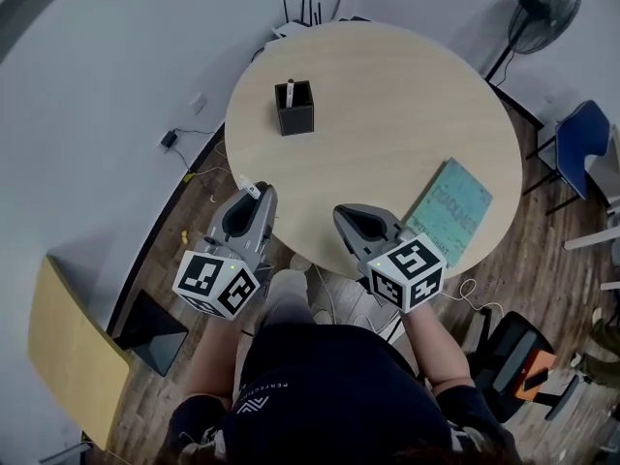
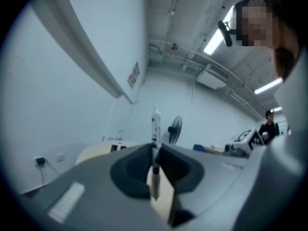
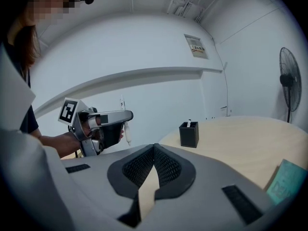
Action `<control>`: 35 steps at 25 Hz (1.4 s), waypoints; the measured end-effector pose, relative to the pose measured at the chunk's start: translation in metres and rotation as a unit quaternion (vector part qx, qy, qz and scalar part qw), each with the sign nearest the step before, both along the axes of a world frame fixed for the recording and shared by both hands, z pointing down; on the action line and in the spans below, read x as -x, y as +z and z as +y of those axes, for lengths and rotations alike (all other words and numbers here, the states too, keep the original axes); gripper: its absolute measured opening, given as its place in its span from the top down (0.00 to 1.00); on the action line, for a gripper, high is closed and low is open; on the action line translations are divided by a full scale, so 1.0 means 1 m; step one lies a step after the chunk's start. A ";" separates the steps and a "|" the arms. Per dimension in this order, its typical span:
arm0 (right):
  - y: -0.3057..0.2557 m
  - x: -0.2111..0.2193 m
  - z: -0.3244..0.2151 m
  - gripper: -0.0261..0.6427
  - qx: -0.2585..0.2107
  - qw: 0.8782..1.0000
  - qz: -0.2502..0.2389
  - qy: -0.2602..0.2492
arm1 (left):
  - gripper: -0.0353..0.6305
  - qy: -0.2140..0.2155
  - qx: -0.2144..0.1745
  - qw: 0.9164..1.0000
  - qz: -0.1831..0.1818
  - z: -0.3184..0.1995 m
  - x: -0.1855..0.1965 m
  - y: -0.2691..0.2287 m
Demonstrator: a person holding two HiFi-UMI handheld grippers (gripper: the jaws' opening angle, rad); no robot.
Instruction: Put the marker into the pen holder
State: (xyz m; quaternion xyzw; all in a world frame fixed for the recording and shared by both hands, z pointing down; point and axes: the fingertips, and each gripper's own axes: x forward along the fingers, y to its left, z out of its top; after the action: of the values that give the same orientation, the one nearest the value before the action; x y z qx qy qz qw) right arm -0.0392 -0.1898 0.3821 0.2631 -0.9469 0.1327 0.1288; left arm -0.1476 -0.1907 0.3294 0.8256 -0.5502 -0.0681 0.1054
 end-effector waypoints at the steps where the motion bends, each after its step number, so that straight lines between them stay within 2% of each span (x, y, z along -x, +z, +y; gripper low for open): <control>1: 0.001 -0.001 -0.007 0.96 0.002 1.000 0.000 0.006 | 0.88 0.003 0.001 1.000 0.001 -0.010 0.001 0.000; 21: 0.007 0.049 -0.143 0.96 0.035 0.997 -0.004 0.067 | 0.88 0.060 0.003 0.998 0.002 -0.180 0.040 -0.001; 35: 0.038 0.058 -0.191 0.96 0.081 0.991 0.007 0.108 | 0.88 0.081 0.009 0.997 -0.001 -0.258 0.050 0.023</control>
State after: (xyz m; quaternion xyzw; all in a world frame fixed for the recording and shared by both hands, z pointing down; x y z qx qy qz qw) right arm -0.0971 -0.3805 0.4202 0.3538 -0.8981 0.2198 0.1415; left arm -0.1981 -0.4487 0.3526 0.8666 -0.4819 -0.0537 0.1180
